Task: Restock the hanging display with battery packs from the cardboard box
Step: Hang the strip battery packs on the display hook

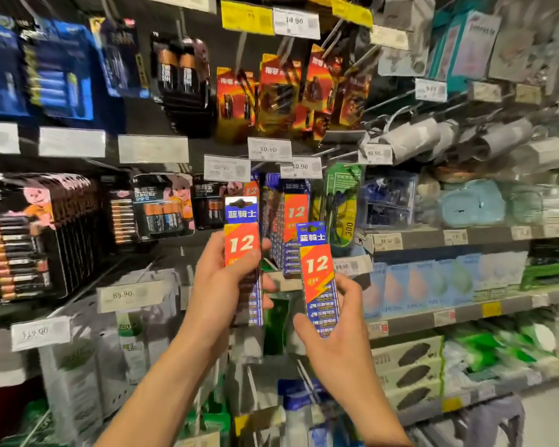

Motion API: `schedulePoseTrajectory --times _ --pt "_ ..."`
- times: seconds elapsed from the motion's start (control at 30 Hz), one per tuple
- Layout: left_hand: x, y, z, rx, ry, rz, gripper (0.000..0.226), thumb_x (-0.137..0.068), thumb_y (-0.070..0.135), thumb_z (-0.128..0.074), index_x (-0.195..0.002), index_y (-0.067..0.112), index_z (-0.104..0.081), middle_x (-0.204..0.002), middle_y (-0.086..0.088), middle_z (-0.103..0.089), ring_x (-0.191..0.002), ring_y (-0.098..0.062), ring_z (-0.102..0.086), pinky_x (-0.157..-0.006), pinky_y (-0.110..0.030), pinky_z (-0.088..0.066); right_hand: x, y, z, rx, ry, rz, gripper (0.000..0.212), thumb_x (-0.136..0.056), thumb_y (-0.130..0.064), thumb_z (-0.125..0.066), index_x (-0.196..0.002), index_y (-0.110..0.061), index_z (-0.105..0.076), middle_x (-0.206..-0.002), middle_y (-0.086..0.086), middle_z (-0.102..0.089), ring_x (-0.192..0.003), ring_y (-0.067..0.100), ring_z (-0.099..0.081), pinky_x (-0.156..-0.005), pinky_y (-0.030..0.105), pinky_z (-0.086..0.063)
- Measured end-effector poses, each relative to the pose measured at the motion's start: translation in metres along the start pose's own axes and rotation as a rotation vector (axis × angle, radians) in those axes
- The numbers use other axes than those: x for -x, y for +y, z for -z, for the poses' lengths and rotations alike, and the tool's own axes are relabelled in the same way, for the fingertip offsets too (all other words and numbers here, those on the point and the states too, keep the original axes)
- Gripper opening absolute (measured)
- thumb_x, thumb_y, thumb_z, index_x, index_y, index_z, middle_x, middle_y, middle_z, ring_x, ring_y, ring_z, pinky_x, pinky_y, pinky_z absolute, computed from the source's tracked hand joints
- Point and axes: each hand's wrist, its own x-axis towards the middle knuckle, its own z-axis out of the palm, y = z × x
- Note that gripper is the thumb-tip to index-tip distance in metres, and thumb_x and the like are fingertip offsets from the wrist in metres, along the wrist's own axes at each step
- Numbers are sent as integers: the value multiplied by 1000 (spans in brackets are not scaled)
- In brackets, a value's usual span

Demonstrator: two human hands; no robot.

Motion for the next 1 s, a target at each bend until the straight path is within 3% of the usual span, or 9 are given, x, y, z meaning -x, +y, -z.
schedulePoseTrajectory --times 0.1,0.2,0.3,0.43,0.57,0.7,0.77,0.9,1.0 --pt "-48 14 4 19 -45 14 22 -98 11 -59 -120 14 -58 -77 -9 -72 -60 -30 -62 -55 -34 -54 -41 5 -21 -7 -22 21 62 -92 -18 -72 -126 -47 -29 -115 -19 -58 -93 3 -65 -73 19 -53" --pt "-86 30 -1 108 -154 86 28 -98 14 -58 -126 14 -59 -77 -11 -68 -59 -26 -63 -51 -32 -54 -75 8 -39 28 -5 77 61 -92 -16 -71 -127 -47 -32 -106 -25 -61 -89 2 -65 -72 18 -51" --pt "-111 36 -9 128 -196 111 27 -98 11 -57 -125 11 -61 -75 -7 -67 -55 -20 -65 -47 -29 -54 -100 16 -53 61 34 107 65 -90 -11 -70 -139 -40 -38 -111 -25 -64 -96 -1 -65 -79 17 -50" --pt "-126 39 -12 190 -205 114 30 -99 12 -55 -129 11 -61 -75 -5 -65 -55 -18 -67 -47 -28 -56 -117 22 -68 128 53 136 76 -83 -28 -67 -149 -44 -33 -136 -12 -59 -118 15 -62 -98 44 -53" --pt "-133 48 -3 223 -210 71 36 -98 18 -58 -134 15 -61 -77 -7 -63 -58 -16 -67 -49 -27 -56 -131 19 -71 142 83 212 74 -92 -22 -69 -154 -39 -31 -142 -15 -53 -126 4 -53 -105 34 -48" --pt "-139 62 1 174 -243 8 33 -97 21 -59 -130 18 -67 -92 -6 -66 -62 -15 -66 -52 -27 -56 -150 15 -76 141 144 269 73 -90 -19 -65 -154 -33 -33 -135 -7 -56 -119 14 -57 -101 39 -50" --pt "-143 64 -2 108 -238 -7 33 -99 22 -57 -131 18 -67 -90 -7 -64 -63 -15 -66 -53 -27 -56 -154 15 -81 143 145 290 73 -89 -21 -66 -154 -32 -33 -136 -6 -56 -120 17 -58 -100 42 -50" --pt "-146 60 -4 54 -195 -18 33 -99 23 -56 -130 20 -67 -87 -7 -61 -63 -15 -67 -54 -26 -56 -152 19 -87 161 114 302 83 -87 -16 -71 -157 -32 -29 -150 -14 -46 -137 5 -43 -110 28 -37" --pt "-146 59 -3 58 -200 -30 32 -99 23 -57 -130 21 -67 -86 -7 -63 -63 -16 -66 -55 -26 -56 -157 14 -91 114 116 320 82 -89 -21 -72 -157 -31 -27 -150 -13 -47 -136 8 -45 -109 34 -42"
